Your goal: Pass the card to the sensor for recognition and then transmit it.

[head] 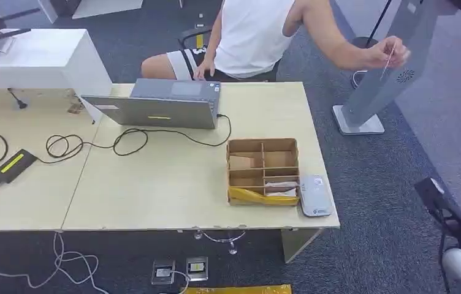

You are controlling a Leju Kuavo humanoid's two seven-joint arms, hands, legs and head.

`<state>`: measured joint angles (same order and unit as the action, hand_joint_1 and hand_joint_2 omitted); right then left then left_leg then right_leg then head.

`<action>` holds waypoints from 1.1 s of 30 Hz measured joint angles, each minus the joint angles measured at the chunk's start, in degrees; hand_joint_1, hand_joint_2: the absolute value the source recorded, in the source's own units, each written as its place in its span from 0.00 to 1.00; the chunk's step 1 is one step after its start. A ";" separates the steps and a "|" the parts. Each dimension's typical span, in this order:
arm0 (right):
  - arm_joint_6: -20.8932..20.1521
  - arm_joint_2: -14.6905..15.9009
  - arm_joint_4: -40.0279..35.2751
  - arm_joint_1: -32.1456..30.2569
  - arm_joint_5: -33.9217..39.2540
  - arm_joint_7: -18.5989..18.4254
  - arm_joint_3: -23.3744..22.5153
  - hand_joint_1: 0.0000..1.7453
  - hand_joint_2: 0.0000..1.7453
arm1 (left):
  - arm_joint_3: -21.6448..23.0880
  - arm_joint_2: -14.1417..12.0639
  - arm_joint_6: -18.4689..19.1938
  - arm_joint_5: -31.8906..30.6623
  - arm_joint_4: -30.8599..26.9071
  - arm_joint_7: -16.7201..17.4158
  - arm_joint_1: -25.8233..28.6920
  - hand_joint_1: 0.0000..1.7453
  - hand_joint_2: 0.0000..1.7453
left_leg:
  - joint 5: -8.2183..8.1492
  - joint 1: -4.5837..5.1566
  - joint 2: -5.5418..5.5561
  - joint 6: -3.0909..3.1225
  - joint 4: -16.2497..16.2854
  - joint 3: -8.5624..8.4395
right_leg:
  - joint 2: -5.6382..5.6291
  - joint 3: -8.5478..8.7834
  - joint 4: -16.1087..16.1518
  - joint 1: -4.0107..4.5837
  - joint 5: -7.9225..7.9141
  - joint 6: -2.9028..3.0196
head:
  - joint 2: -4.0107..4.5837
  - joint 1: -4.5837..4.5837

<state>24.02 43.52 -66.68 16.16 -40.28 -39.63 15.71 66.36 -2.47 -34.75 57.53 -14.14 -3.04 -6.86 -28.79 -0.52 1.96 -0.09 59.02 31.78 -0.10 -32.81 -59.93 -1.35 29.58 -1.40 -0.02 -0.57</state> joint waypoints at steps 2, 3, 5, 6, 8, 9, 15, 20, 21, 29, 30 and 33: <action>-1.45 1.34 -5.54 2.10 -1.61 0.00 -1.97 0.00 1.00 | 0.00 -0.02 0.02 0.09 0.00 -0.84 0.34 0.00 1.00 | 0.04 0.00 0.07 -0.03 0.00 0.07 | 0.03 -0.06 -0.01 0.01 -0.03 -0.02 | 0.00 0.00; -2.59 1.81 -7.66 3.42 -2.15 0.00 -2.53 0.00 1.00 | 0.00 -0.04 0.02 0.09 0.00 -1.38 0.35 0.00 1.00 | 0.04 0.00 0.07 -0.03 0.00 0.07 | 0.02 -0.05 -0.01 0.02 -0.03 -0.02 | 0.00 0.00; -4.60 2.34 -11.93 5.42 -2.96 0.00 -3.54 0.00 1.00 | 0.00 -0.04 0.02 0.09 0.00 -1.97 0.24 0.00 1.00 | 0.04 0.00 0.05 -0.04 0.00 0.04 | -0.01 -0.06 -0.02 0.02 -0.03 -0.01 | 0.00 0.04; -5.05 2.53 -13.86 5.98 -3.09 0.02 -4.01 0.00 1.00 | 0.00 -0.04 0.02 0.09 0.00 -2.12 0.19 0.00 1.00 | 0.04 -0.02 0.05 -0.04 0.00 0.05 | 0.00 -0.05 -0.02 0.04 -0.03 -0.01 | 0.00 0.02; -5.32 2.93 -16.85 7.33 -3.68 0.00 -4.28 0.00 1.00 | 0.00 -0.04 0.09 0.09 -0.02 -2.32 0.17 0.00 1.00 | 0.04 -0.01 0.05 -0.04 0.00 0.07 | 0.00 -0.08 -0.02 0.02 -0.03 -0.01 | 0.00 0.02; -5.34 3.10 -18.29 8.06 -3.94 -0.04 -4.26 0.00 1.00 | 0.00 -0.04 0.15 0.09 -0.02 -2.45 0.18 0.00 1.00 | 0.04 -0.01 0.04 -0.04 0.00 0.08 | -0.01 -0.08 -0.02 0.02 -0.03 -0.01 | 0.00 0.02; -4.57 3.36 -24.56 14.25 -4.55 -0.02 -1.48 0.00 1.00 | 0.07 -0.13 0.72 -0.46 0.00 -2.93 0.15 0.00 1.00 | 0.03 -0.01 0.00 -0.04 -0.01 0.12 | -0.03 -0.10 -0.02 0.01 -0.03 -0.02 | 0.00 0.00; -2.45 2.29 -26.52 18.38 -5.23 0.22 4.89 0.00 1.00 | 0.17 -0.13 1.14 -0.79 0.00 -2.93 0.07 0.00 1.00 | 0.04 -0.03 0.05 -0.05 -0.01 0.16 | 0.01 -0.10 -0.03 0.04 -0.03 -0.01 | 0.00 -0.02; -1.51 1.96 -26.74 19.43 -5.25 0.37 6.73 0.00 1.00 | 0.22 -0.13 1.16 -0.85 0.00 -2.93 0.06 0.00 1.00 | 0.04 -0.03 0.04 -0.05 -0.02 0.16 | -0.01 -0.11 -0.04 0.04 -0.03 -0.01 | 0.00 0.04; 0.26 -1.62 -27.13 23.10 -6.91 2.93 17.10 0.00 1.00 | 0.92 -0.15 1.18 -1.33 -0.02 -2.91 -0.12 0.00 1.00 | 0.05 -0.10 0.07 -0.07 -0.02 0.22 | 0.00 -0.16 -0.05 0.09 -0.03 0.00 | 0.00 0.00; 0.24 -2.10 -27.07 23.61 -6.87 3.48 18.13 0.00 1.00 | 0.98 -0.15 1.16 -1.33 0.00 -2.91 -0.12 0.00 1.00 | 0.05 -0.11 0.03 -0.07 -0.02 0.24 | -0.02 -0.17 -0.05 0.09 -0.03 0.00 | 0.00 0.00; 0.13 -4.33 -26.80 25.32 -6.21 4.76 21.71 0.00 1.00 | 1.07 -0.15 1.16 -1.31 0.00 -2.91 -0.19 0.00 1.00 | 0.05 -0.11 -0.03 -0.07 -0.02 0.22 | -0.05 -0.22 -0.05 0.10 -0.03 0.00 | 0.00 0.02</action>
<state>24.15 39.19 -93.48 41.47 -46.49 -34.86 37.42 67.43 -2.62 -33.59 56.22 -14.14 -5.95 -7.05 -28.74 -0.63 1.93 -0.16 59.01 32.00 -0.15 -33.04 -59.98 -1.25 29.55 -1.40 -0.02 -0.55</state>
